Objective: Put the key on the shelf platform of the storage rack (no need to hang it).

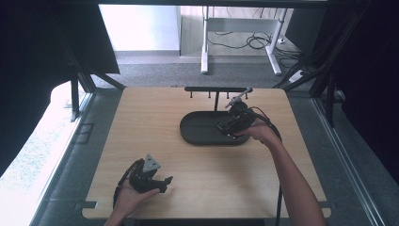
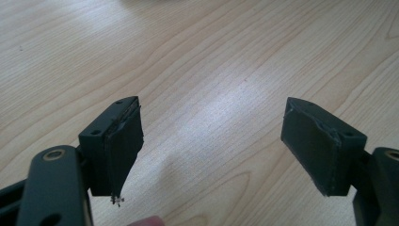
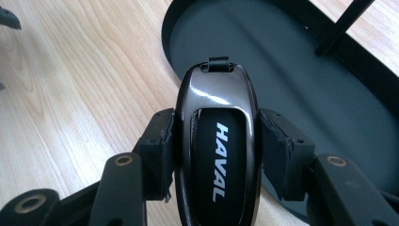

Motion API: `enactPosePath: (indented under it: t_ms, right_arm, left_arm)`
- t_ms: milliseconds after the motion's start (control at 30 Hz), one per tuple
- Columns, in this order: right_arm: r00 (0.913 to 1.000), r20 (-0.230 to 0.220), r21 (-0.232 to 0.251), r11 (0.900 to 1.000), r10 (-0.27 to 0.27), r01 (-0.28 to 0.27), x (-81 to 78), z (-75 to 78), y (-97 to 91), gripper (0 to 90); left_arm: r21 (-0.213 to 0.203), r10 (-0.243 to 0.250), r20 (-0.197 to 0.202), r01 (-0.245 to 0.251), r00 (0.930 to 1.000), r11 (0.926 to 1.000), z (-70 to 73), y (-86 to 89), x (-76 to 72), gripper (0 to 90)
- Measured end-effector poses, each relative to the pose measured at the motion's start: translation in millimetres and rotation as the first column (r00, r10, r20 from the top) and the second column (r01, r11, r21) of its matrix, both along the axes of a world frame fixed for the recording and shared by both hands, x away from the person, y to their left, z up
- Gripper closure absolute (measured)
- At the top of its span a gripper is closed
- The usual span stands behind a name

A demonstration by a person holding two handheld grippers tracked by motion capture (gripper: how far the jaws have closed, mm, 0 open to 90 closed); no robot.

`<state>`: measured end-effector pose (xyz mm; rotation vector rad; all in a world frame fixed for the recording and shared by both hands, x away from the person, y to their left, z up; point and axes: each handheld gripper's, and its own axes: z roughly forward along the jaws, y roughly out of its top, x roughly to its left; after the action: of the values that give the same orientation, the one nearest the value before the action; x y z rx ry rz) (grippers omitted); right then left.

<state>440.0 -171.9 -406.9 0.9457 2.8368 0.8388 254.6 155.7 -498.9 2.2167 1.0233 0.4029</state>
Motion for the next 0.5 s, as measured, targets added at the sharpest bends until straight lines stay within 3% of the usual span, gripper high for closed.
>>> enactPosePath:
  t_ms: [200, 500]
  right_arm:
    - [0.9997, -0.006, 0.006, 0.9997, -0.024, 0.024, 13.5, 0.1, -0.6, 49.5]
    - [0.9995, -0.012, 0.007, 0.9995, -0.030, 0.030, 29.4, -11.2, 5.3, 49.5]
  left_arm:
    - [-0.001, -0.001, 0.000, 0.001, 1.0000, 1.0000, -0.4, 0.1, 0.1, 21.4]
    - [0.000, -0.003, -0.002, 0.003, 1.0000, 1.0000, -1.5, -0.8, 0.4, 21.4]
